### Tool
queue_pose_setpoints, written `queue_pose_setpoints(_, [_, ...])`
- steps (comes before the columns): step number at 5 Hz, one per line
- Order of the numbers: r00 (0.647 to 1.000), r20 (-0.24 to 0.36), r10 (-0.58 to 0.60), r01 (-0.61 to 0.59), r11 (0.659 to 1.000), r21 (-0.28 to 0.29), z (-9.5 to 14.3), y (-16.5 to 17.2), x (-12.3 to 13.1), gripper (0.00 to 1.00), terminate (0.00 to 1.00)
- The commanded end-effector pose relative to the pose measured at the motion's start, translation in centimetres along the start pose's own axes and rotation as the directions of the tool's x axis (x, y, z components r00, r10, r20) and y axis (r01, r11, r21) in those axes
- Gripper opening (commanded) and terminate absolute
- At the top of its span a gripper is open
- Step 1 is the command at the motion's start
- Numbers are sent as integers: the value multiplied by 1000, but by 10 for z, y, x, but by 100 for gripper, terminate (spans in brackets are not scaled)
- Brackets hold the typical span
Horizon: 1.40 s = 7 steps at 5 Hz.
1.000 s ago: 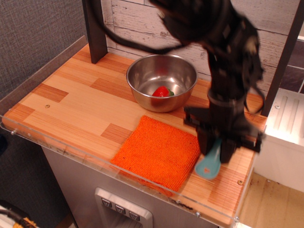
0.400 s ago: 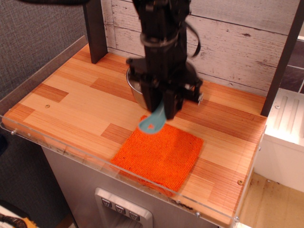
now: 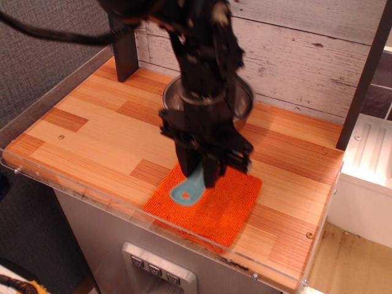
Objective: Put the brush on the orange rectangle.
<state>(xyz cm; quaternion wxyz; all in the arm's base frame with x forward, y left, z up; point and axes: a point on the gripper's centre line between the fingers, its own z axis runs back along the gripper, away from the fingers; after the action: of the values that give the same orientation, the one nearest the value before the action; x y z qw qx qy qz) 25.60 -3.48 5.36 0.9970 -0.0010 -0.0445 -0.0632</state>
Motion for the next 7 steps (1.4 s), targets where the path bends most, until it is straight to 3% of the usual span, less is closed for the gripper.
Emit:
queue_pose_setpoints(1, [998, 9, 62, -63, 997, 53, -18, 6, 2, 0, 0])
queue_pose_setpoints(2, [997, 4, 74, -74, 995, 62, -21, 10, 0, 0, 0])
queue_pose_setpoints(3, [998, -6, 58, -58, 996, 68, -21, 10, 0, 100, 0])
queue_pose_setpoints(5, [998, 7, 58, -58, 997, 57, -13, 10, 0, 100, 0])
queue_pose_setpoints(7, [997, 56, 62, -62, 998, -10, 28, 38, 3, 100, 0])
